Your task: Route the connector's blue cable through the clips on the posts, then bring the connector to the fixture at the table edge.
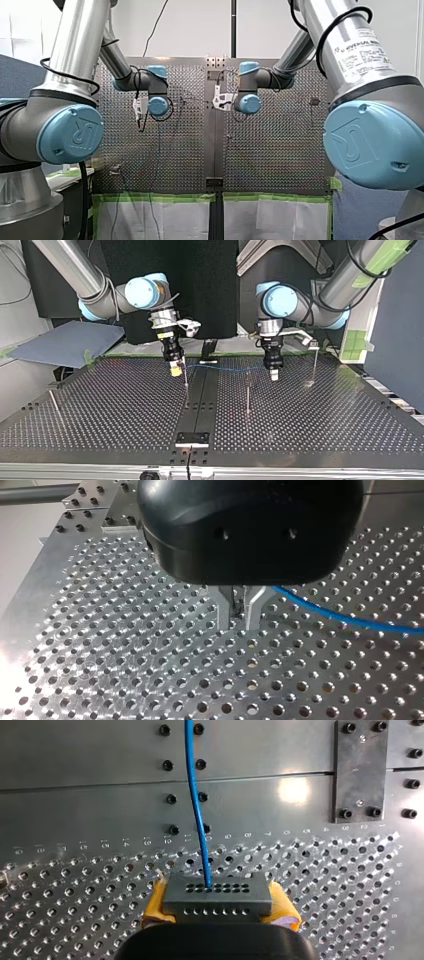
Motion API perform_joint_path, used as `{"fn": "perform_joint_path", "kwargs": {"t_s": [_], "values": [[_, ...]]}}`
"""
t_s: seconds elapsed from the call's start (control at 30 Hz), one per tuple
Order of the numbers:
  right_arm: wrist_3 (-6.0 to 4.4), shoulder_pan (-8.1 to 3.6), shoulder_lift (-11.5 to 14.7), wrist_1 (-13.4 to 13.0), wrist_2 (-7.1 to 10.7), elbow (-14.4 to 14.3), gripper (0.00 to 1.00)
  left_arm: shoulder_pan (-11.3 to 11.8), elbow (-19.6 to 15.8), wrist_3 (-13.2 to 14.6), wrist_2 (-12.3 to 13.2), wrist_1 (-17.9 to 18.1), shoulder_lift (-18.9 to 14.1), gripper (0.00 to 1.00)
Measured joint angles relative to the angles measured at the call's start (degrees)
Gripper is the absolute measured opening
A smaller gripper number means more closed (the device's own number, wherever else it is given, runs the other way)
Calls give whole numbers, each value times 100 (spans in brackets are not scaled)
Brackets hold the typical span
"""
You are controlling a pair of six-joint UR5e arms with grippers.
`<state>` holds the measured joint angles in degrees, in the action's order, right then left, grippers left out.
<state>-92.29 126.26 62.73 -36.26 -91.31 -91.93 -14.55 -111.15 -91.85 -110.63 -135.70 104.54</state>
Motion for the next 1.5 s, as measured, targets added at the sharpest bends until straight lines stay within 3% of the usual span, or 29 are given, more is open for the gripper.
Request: {"fn": "perform_joint_path", "kwargs": {"t_s": [0.7,1.13,1.5], "values": [[-27,-132,-42,-57,53,68,0,156,519,-8,187,-223,248,20],[-39,-267,-64,-65,83,154,0,255,579,-8,305,-282,261,20],[-51,-348,-316,6,116,407,0,311,900,-44,426,-395,493,20]]}}
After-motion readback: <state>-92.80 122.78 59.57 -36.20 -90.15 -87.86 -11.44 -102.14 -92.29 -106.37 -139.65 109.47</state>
